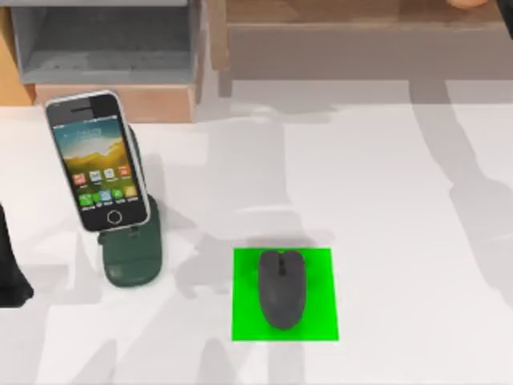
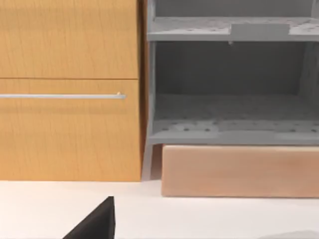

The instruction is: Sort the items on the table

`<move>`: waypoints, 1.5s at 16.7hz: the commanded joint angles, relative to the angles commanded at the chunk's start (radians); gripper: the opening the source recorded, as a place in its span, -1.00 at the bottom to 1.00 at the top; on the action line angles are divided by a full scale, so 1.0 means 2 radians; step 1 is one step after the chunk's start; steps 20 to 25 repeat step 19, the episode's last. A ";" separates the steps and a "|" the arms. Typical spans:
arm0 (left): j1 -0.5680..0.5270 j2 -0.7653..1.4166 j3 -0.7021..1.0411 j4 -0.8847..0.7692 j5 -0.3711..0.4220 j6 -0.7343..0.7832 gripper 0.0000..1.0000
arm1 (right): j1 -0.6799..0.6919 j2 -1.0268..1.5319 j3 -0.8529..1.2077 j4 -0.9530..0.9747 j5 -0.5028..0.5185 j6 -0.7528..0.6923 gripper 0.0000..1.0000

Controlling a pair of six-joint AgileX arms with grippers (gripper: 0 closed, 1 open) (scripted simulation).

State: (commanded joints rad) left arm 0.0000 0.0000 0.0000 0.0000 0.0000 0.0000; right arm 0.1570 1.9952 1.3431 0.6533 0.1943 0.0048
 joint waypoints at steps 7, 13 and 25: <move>0.000 0.000 0.000 0.000 0.000 0.000 1.00 | 0.000 0.000 0.000 0.000 0.000 0.000 0.06; 0.000 0.000 0.000 0.000 0.000 0.000 1.00 | 0.000 0.000 0.000 0.000 0.000 0.000 0.96; 0.000 0.000 0.000 0.000 0.000 0.000 1.00 | 0.000 0.000 0.000 0.000 0.000 0.000 1.00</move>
